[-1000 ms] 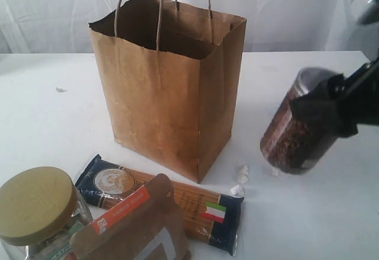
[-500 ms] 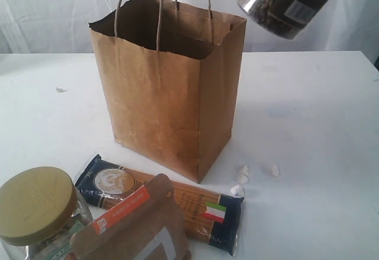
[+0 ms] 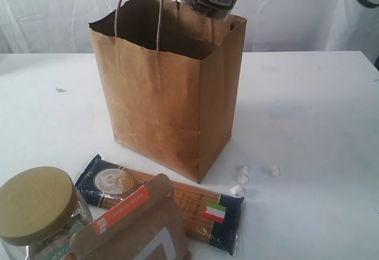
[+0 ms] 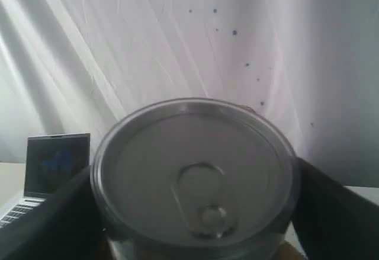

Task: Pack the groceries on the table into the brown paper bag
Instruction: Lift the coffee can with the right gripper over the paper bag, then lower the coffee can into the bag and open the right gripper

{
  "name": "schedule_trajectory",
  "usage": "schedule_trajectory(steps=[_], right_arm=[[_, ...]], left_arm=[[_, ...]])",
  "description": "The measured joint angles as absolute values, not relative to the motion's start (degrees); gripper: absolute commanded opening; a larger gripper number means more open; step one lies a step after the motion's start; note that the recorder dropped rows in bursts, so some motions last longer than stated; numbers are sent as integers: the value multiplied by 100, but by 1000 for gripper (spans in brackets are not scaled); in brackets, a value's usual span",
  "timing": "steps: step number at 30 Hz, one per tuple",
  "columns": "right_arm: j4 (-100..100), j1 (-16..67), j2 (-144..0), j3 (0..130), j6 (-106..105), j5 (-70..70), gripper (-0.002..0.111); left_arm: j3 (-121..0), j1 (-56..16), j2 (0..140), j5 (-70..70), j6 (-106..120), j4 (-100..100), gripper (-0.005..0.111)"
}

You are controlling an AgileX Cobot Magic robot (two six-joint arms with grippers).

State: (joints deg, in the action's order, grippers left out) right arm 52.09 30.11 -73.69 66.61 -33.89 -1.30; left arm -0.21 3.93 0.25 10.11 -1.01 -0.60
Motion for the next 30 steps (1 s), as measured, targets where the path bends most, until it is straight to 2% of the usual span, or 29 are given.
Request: schedule_trajectory(steps=[11, 20, 23, 30], right_arm=[[5155, 3241, -8068, 6733, -3425, 177, 22], [4056, 3655, -8948, 7125, -3448, 353, 22], [4019, 3655, -9248, 7120, -3449, 357, 28], [4019, 3655, -9448, 7129, -3449, 399, 28]], left_arm=[[-21, 393, 25, 1011, -101, -60, 0], [-21, 393, 25, 1011, -101, -60, 0], [-21, 393, 25, 1011, -101, -60, 0], [-21, 393, 25, 1011, -101, -60, 0]])
